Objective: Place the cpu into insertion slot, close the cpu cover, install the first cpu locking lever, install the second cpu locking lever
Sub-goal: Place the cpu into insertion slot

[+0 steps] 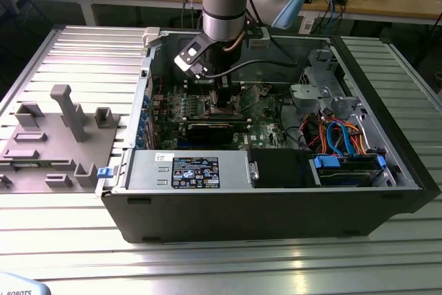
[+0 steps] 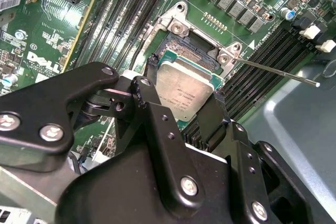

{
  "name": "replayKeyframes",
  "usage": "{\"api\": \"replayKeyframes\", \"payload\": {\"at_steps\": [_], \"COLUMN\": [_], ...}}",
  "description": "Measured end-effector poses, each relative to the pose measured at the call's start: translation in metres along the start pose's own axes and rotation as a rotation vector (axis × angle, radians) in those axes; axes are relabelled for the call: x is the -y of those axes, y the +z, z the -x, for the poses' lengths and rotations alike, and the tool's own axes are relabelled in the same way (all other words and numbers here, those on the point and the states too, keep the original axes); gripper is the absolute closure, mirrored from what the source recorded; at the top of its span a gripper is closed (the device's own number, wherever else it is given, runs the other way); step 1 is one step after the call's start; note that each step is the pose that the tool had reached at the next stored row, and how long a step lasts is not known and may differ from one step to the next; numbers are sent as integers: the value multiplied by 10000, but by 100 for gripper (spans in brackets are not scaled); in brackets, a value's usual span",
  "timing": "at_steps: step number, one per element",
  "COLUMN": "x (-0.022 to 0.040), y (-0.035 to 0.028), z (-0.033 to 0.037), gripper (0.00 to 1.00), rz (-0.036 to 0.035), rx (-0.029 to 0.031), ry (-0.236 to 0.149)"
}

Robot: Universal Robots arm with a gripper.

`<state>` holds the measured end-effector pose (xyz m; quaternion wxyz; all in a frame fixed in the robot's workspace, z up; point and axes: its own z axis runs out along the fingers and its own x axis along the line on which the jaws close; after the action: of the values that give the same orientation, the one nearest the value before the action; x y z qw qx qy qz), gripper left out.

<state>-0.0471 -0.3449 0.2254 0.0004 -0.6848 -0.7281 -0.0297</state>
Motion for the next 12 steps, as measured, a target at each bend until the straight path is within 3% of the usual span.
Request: {"api": "replayKeyframes", "payload": {"at_steps": [12], "x": [2], "y": [36], "z": [2], "gripper": [46], "rz": [0], "rx": [0], "ry": [0]}}
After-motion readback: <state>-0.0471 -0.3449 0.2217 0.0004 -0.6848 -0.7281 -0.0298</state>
